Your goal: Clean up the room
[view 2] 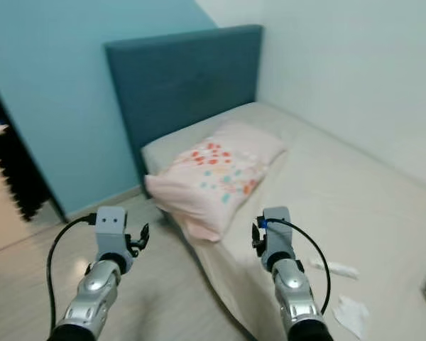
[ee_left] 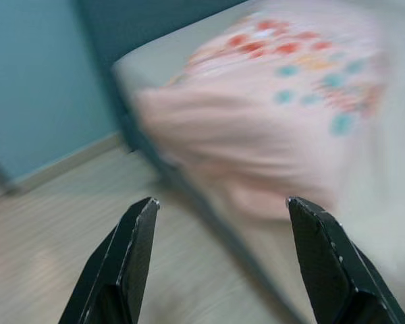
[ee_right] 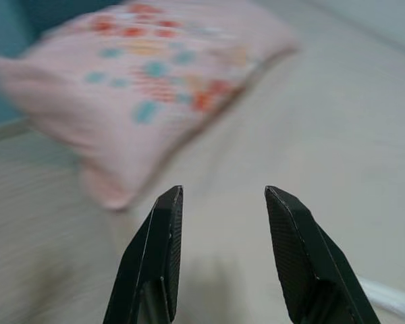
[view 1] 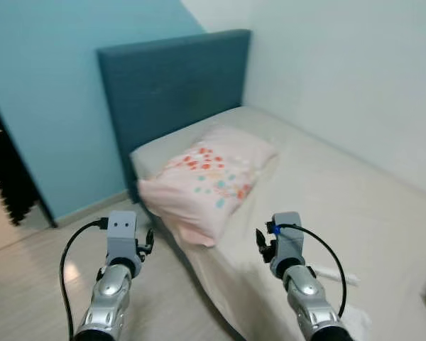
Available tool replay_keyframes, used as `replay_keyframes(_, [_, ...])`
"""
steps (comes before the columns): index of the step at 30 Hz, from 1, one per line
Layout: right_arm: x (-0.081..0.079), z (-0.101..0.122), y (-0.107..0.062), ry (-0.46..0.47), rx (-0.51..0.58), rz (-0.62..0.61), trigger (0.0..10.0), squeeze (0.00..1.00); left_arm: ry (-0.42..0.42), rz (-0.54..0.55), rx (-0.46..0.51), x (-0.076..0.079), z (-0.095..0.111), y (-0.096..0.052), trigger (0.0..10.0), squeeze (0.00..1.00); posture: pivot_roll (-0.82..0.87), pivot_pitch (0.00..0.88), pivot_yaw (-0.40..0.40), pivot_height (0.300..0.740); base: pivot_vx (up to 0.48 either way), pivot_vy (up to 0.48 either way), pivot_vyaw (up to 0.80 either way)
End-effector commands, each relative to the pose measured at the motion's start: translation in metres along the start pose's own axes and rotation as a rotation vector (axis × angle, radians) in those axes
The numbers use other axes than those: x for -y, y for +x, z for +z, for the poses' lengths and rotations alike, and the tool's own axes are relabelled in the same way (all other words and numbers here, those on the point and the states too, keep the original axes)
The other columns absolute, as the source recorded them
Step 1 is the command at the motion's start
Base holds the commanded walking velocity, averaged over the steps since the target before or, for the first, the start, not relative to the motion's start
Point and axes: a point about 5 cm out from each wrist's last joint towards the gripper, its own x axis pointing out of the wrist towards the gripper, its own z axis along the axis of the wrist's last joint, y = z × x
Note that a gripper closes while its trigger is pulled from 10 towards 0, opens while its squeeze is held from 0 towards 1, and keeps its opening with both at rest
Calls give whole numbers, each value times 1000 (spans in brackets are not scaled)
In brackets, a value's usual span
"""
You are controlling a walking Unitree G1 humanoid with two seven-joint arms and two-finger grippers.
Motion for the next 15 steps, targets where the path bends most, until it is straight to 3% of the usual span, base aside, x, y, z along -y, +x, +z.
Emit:
replay_keyframes(1, [-3, 0, 0, 14, -1, 0, 10000, 0, 14, 1, -1, -2, 0, -1, 10000, 0, -25, 0, -38, 740, 0, 0, -800])
replay_keyframes(15, [-3, 0, 0, 16, -3, 1, 10000, 0, 20, -1, 7, -3, 2, 0, 10000, 0, -25, 0, -38, 740, 0, 0, -800])
